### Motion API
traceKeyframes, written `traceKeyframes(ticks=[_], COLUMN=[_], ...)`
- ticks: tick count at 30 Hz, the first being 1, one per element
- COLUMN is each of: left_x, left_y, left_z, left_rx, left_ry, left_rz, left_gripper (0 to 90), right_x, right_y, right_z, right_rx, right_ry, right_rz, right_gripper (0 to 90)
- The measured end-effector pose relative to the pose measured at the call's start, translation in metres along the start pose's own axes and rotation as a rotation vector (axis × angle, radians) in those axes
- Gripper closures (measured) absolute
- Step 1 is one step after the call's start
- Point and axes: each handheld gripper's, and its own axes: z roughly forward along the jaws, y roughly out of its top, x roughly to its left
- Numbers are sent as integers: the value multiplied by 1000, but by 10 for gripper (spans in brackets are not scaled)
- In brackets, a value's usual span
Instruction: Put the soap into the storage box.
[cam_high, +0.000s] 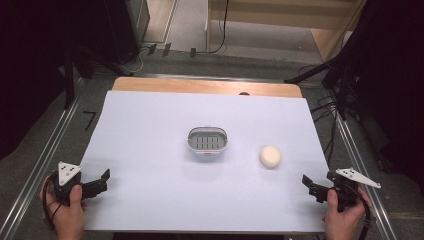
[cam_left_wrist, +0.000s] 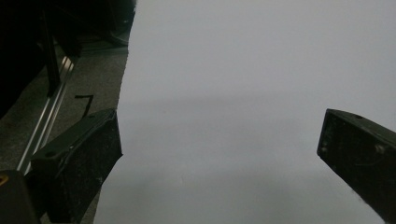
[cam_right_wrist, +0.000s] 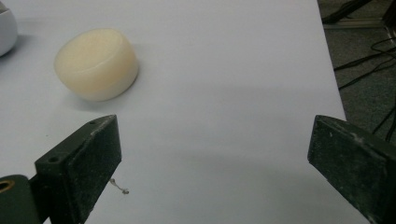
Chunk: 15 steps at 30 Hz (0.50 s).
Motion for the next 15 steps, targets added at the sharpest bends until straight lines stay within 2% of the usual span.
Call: traceKeyframes(ticks=[15], left_x=[0], left_y=[0], left_z=[0], left_rx=[-1], left_ry=[2], left_rz=[3], left_gripper=[3], right_x=[10], right_y=[12], right_z=[3], right_rx=[5], right_ry=[33], right_rz=[10], right_gripper=[27])
